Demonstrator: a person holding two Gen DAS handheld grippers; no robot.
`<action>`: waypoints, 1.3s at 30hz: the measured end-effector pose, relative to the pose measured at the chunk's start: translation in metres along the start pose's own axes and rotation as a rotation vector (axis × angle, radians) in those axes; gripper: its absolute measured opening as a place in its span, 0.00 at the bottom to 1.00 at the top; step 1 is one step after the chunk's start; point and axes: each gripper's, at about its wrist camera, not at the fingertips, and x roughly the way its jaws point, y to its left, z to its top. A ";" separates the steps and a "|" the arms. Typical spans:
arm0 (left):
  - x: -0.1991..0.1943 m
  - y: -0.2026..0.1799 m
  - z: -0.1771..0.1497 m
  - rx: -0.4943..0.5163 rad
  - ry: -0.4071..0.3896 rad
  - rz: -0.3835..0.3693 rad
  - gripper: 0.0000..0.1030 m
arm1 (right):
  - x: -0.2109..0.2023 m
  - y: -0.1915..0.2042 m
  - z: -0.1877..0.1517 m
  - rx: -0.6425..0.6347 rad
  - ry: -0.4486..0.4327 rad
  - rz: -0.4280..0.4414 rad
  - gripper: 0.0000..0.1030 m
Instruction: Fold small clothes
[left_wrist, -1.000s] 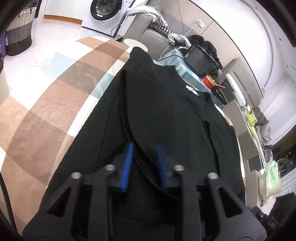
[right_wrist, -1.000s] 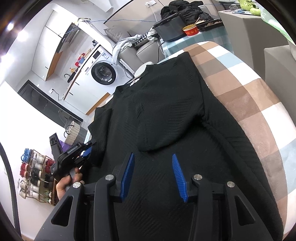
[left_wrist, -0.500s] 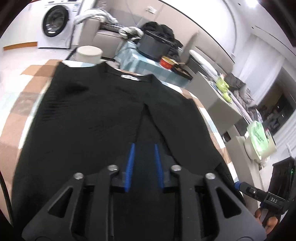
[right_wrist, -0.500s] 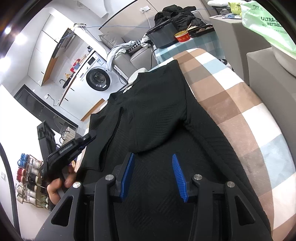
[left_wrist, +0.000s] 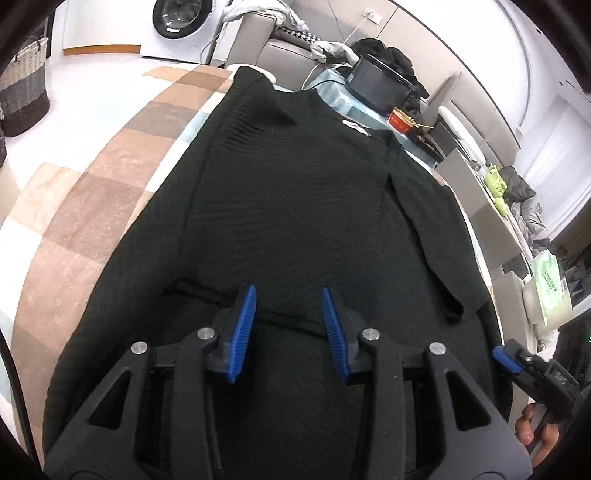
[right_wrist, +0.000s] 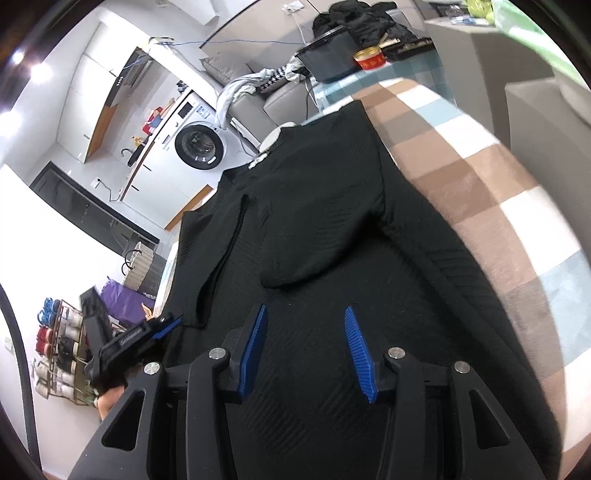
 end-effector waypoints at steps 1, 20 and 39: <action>-0.001 0.003 -0.001 -0.010 0.006 0.000 0.33 | 0.004 0.000 -0.001 0.008 0.012 -0.019 0.43; 0.009 0.055 0.032 -0.309 -0.104 -0.046 0.33 | -0.016 -0.006 -0.004 0.017 -0.023 -0.072 0.44; -0.025 0.013 -0.020 -0.112 0.008 -0.033 0.34 | -0.015 -0.001 -0.008 -0.007 0.002 -0.054 0.44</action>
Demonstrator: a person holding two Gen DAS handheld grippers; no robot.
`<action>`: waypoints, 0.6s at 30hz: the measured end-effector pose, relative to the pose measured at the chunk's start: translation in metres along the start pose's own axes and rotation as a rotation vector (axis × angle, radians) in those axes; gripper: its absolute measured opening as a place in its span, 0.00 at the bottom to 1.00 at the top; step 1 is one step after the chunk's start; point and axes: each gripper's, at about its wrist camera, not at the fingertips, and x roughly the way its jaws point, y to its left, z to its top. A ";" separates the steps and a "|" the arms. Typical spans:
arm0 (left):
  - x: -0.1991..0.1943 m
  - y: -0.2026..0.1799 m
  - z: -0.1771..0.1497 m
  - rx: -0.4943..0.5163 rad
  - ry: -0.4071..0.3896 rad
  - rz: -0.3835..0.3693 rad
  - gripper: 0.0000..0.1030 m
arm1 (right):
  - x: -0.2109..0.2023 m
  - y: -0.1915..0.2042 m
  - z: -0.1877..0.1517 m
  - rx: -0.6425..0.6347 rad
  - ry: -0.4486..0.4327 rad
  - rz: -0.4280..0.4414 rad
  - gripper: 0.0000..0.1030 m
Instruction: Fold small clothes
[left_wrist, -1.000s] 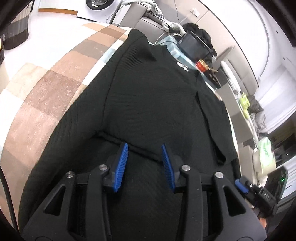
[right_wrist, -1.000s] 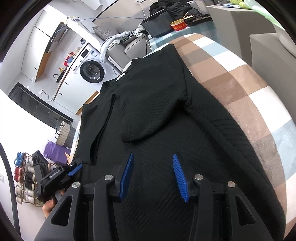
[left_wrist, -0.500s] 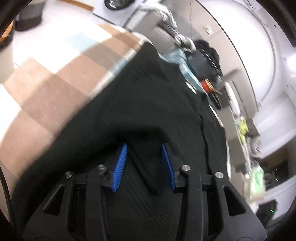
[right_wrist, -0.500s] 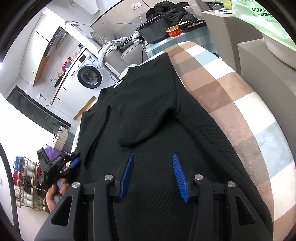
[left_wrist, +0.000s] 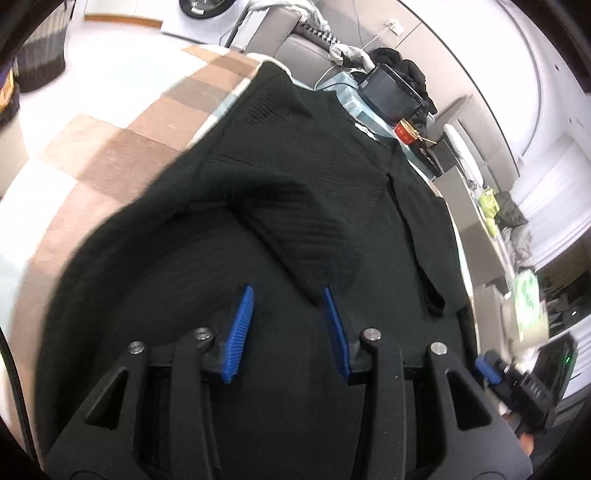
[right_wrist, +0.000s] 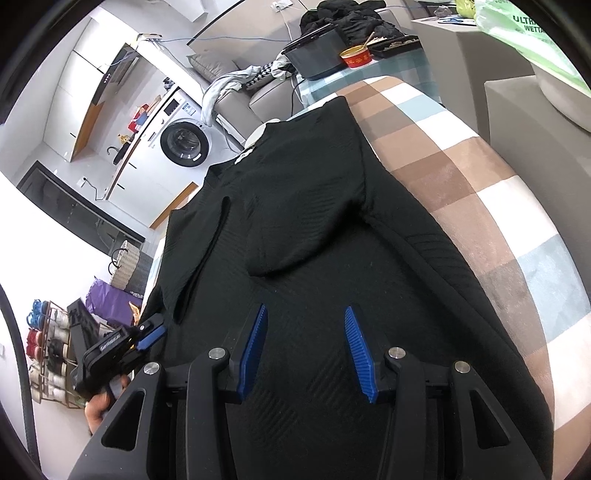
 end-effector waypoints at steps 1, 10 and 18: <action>-0.010 -0.001 -0.005 0.018 -0.012 0.017 0.34 | -0.003 0.000 -0.001 -0.008 -0.005 -0.001 0.44; -0.103 0.015 -0.057 0.117 -0.120 0.030 0.82 | -0.031 0.008 -0.027 -0.139 -0.029 -0.017 0.62; -0.149 0.031 -0.111 0.191 -0.166 0.075 0.99 | -0.063 0.004 -0.065 -0.263 -0.059 -0.040 0.86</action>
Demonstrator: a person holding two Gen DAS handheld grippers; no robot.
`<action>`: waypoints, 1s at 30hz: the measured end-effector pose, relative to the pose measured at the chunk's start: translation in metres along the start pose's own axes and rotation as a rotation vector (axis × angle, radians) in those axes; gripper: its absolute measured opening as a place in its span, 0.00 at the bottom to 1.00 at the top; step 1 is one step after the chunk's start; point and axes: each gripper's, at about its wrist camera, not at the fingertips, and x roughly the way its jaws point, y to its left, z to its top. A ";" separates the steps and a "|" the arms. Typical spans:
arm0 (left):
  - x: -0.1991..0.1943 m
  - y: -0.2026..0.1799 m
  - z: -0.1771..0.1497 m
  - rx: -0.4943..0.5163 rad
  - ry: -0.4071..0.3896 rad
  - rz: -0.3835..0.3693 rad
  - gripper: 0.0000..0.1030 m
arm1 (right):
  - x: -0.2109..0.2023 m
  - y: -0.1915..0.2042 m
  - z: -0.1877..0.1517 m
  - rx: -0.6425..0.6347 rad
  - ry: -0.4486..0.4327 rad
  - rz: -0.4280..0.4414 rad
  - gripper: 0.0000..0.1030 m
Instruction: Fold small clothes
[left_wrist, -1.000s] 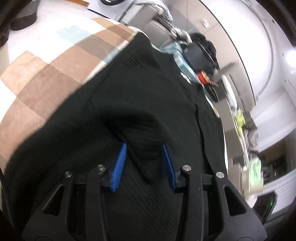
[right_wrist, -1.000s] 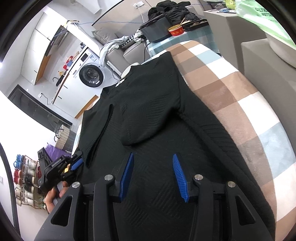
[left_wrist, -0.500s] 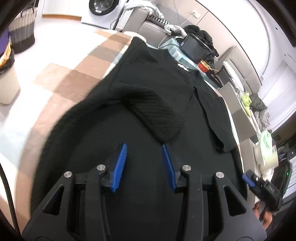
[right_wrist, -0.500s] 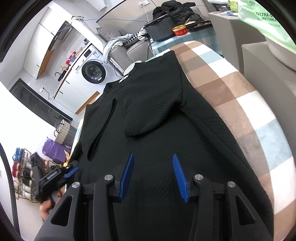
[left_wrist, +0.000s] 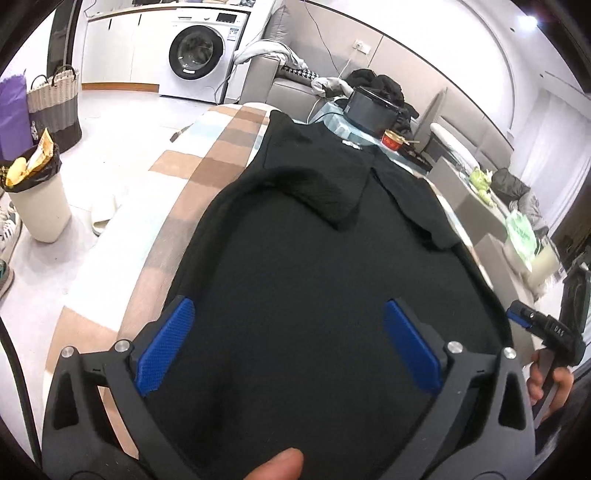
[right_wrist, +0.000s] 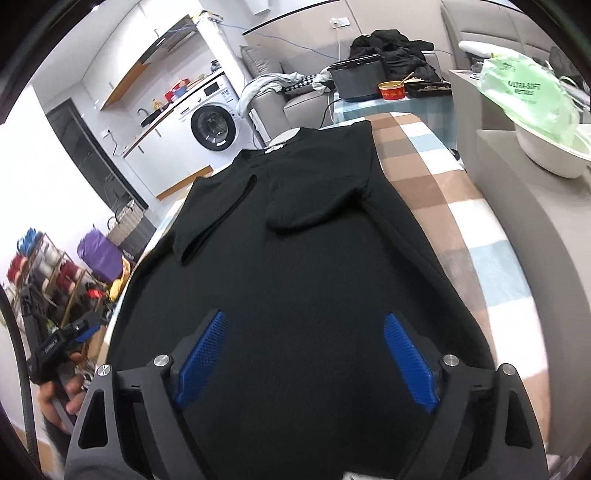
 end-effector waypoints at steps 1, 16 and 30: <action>-0.004 0.001 -0.005 0.004 -0.003 0.003 0.99 | -0.003 -0.001 -0.004 -0.004 0.004 -0.002 0.86; -0.046 0.022 -0.059 0.016 -0.010 0.092 0.99 | -0.074 -0.050 -0.077 0.026 0.005 -0.050 0.86; -0.042 0.040 -0.088 0.004 0.064 0.133 0.98 | -0.075 -0.074 -0.097 -0.004 0.019 -0.101 0.85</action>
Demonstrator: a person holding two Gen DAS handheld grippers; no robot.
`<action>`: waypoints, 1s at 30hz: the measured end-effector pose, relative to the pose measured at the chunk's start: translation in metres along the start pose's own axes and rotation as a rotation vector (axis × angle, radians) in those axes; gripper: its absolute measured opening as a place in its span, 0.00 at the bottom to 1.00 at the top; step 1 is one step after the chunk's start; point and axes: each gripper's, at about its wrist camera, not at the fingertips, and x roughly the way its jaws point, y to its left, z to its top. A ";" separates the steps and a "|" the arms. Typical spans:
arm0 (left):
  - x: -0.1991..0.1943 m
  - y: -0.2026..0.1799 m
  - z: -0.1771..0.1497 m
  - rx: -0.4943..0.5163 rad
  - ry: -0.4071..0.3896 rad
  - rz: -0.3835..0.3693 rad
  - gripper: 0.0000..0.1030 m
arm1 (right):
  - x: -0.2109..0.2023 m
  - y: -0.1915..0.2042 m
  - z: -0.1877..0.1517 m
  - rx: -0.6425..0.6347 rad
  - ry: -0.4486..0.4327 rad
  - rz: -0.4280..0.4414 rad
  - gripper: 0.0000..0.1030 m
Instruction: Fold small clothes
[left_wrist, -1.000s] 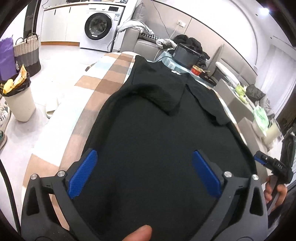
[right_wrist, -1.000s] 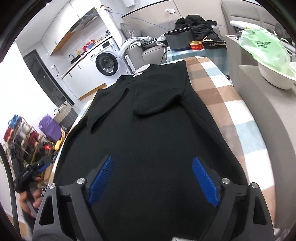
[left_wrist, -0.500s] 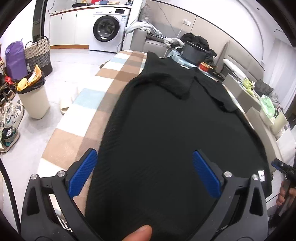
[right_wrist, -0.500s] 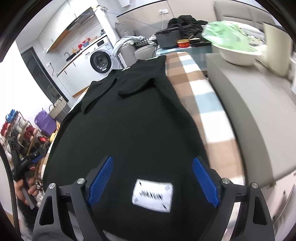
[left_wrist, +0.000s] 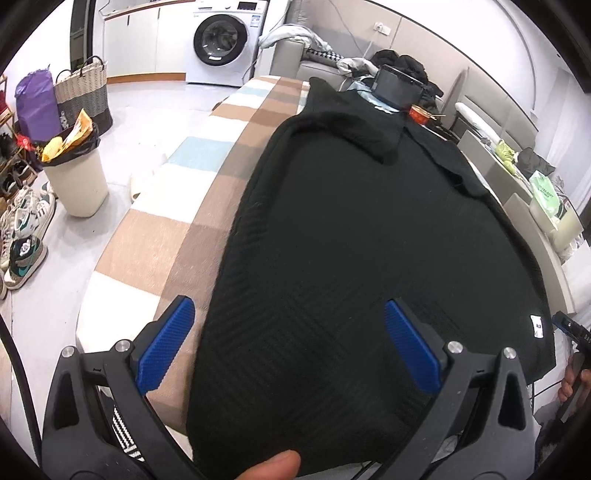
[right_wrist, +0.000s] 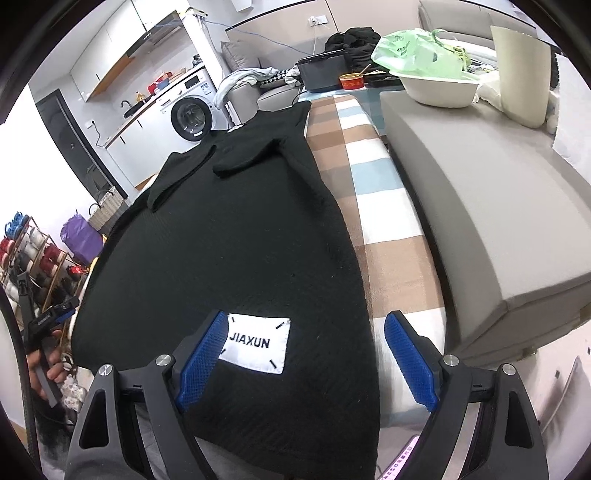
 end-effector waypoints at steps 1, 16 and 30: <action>0.002 0.000 0.000 -0.002 0.005 0.009 0.97 | 0.001 0.000 0.000 -0.004 0.002 -0.001 0.83; -0.004 0.011 -0.013 0.049 0.028 0.045 0.70 | 0.002 -0.002 -0.010 -0.016 0.005 0.039 0.79; 0.011 0.003 0.003 0.065 -0.014 0.070 0.42 | 0.012 -0.001 -0.008 -0.035 -0.015 0.026 0.25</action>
